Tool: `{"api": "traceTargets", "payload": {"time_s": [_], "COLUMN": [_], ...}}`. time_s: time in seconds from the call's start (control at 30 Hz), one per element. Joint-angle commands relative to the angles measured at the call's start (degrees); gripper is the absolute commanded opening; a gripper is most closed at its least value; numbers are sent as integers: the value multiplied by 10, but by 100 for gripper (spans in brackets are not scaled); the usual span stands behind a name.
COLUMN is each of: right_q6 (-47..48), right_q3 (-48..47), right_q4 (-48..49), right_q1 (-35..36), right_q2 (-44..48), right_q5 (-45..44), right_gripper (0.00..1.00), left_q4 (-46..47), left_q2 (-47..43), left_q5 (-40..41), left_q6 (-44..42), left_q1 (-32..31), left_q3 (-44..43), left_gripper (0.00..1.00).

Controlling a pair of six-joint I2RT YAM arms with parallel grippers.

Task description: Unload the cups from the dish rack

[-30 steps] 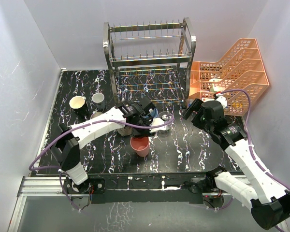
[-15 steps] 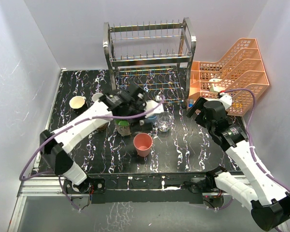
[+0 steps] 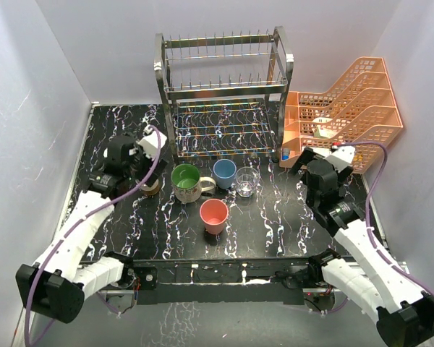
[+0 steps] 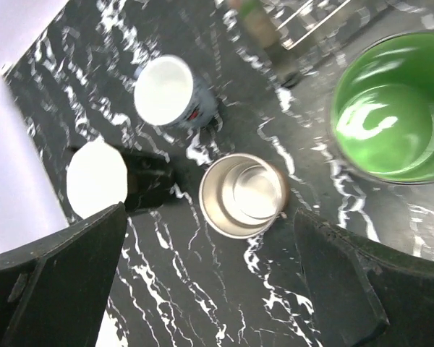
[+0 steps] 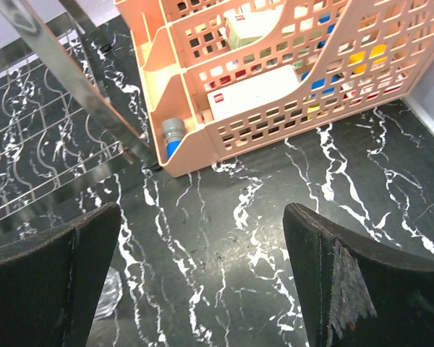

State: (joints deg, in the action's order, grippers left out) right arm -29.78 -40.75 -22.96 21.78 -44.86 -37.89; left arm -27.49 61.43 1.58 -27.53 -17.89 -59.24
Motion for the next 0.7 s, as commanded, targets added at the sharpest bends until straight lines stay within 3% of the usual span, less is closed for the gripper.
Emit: {"api": "traceTargets", "payload": {"time_s": [0.0,0.13,0.2,0.4,0.57,0.67], "right_q6": [93,160,180,212,176,158], "right_q3": [64,131,153,230,264,268], "right_q4": [176,306,355,470,524,536], "right_q1": [-4,-5,-6,-11,-33,-45], "right_q2": [37,47,50,24,-20,-69], "right_q5": [-53,-56,-55,-81,-91,-99], "right_gripper": [98,98,98,98,98,98], "left_q4": [200,270,292,411,564,621], "left_q2": [-45,-34,-35,-90,-78,-50], "left_q5": [102,147,146,15,101,113], "left_q6": [-15,-69,-35,112,186,198], "left_q1": [15,16,25,84,93,97], "left_q3": [104,177,197,300,397,431], "left_gripper": [97,97,97,97,97,97]}}
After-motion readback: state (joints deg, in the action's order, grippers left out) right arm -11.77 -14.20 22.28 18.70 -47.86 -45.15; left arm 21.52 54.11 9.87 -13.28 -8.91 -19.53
